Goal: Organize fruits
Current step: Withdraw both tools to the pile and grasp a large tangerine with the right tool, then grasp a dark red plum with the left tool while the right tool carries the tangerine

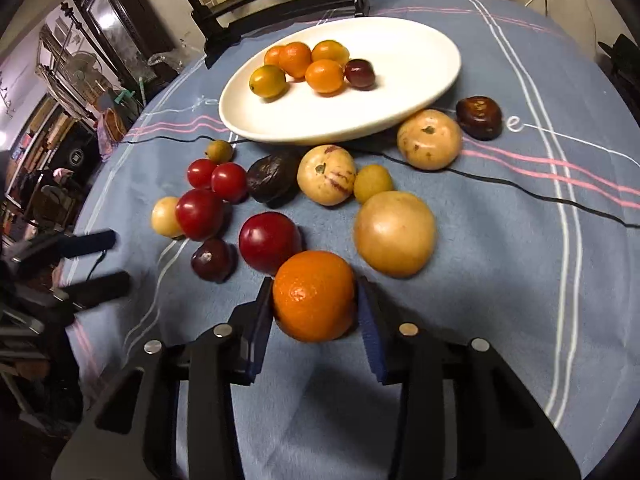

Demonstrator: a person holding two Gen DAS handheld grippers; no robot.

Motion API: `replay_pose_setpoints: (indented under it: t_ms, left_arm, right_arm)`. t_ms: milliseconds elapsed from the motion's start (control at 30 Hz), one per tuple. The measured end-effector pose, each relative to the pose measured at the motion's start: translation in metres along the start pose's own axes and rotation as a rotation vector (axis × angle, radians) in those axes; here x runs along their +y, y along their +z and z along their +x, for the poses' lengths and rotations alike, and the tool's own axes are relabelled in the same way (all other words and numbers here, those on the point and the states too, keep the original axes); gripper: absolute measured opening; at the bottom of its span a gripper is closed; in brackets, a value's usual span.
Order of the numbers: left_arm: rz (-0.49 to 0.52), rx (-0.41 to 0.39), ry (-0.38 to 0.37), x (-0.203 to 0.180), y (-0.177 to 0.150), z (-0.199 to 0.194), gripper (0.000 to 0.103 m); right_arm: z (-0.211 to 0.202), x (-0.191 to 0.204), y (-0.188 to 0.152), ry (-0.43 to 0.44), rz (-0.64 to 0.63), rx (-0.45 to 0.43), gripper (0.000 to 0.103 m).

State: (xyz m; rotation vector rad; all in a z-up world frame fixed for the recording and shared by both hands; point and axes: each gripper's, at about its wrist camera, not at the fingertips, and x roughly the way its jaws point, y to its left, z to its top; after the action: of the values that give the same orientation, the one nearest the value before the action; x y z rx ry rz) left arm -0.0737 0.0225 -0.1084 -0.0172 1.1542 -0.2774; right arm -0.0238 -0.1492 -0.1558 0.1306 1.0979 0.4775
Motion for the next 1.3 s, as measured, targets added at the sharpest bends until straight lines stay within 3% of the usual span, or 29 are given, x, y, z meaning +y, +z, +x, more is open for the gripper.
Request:
replay_pose_setpoints:
  t_ms: [167,333,400,700,933,1100,1300]
  left_arm:
    - [-0.001,0.03,-0.002,-0.02,0.009,0.028,0.046]
    - [-0.017,0.051,0.041,-0.02,0.017,0.05,0.042]
    - [-0.022,0.045,0.052,-0.018,0.021,0.051,0.031]
    - [-0.021,0.018,0.012,-0.012,0.016,0.03,0.031]
    - [0.008,-0.103,-0.001,-0.013,0.044,-0.02,0.031]
    - [0.028,-0.22,0.033,-0.011,0.086,-0.048,0.031]
    - [0.045,-0.286,0.067,-0.013,0.137,-0.057,0.031]
  right_arm:
    - [-0.02,-0.021,-0.006,0.022,0.061,-0.011,0.04]
    - [-0.028,-0.028,-0.012,0.034,0.083,-0.013,0.04]
    - [-0.028,-0.029,-0.014,0.038,0.082,-0.013,0.04]
    - [-0.032,-0.023,-0.012,0.055,0.069,-0.023,0.041]
    - [-0.05,-0.012,0.003,0.091,0.062,-0.074,0.041]
    - [-0.078,0.001,0.039,0.114,0.013,-0.163,0.041]
    - [-0.102,0.006,0.089,0.107,-0.033,-0.265,0.041]
